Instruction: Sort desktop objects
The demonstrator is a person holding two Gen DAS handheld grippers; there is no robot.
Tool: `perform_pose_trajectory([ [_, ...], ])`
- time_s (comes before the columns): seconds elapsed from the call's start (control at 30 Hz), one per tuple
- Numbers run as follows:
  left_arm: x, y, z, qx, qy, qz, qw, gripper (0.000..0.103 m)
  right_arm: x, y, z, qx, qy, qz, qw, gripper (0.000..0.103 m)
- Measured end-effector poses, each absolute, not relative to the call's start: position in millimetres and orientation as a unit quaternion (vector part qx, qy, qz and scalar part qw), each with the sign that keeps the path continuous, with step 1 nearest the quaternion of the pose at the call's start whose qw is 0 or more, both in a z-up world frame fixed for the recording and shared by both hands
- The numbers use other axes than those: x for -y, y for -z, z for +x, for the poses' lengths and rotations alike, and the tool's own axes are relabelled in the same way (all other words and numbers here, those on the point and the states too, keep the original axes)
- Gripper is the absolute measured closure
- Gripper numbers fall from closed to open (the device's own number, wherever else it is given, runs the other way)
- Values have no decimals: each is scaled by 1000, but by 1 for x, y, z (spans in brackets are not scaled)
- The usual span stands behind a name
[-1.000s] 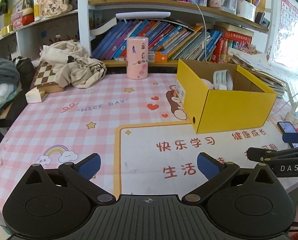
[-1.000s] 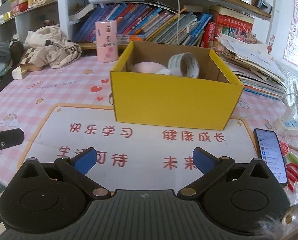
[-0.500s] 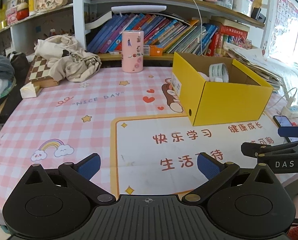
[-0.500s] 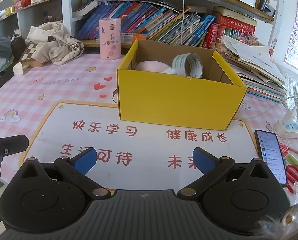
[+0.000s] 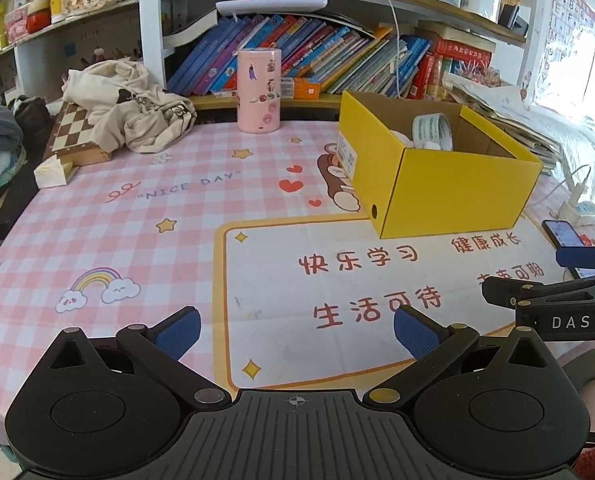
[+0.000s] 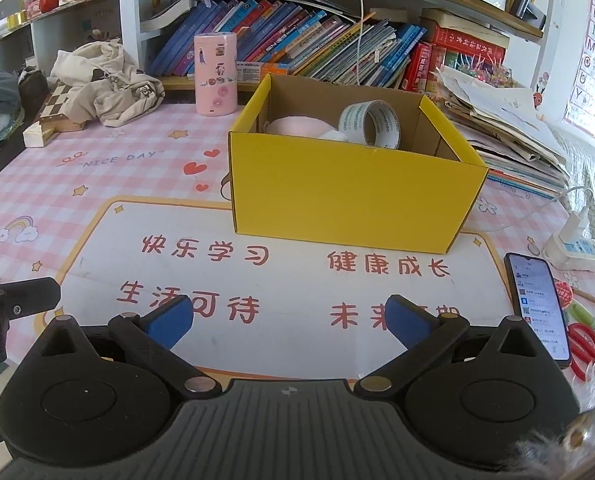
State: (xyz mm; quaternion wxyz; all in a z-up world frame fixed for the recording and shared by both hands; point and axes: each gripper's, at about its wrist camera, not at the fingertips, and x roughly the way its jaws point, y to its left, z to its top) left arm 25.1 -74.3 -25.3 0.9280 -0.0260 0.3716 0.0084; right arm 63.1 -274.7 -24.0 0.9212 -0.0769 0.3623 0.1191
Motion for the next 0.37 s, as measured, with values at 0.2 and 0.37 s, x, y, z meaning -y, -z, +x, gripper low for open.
perform_pose_trajectory([
  [0.2,75,24,22,-369,2,-38,929,0,271,25,58,-363,-115,-78,921,0],
  [0.37,75,25,20,-362,21,-59,930,0,271,27,58,-370,-118,-83,918,0],
])
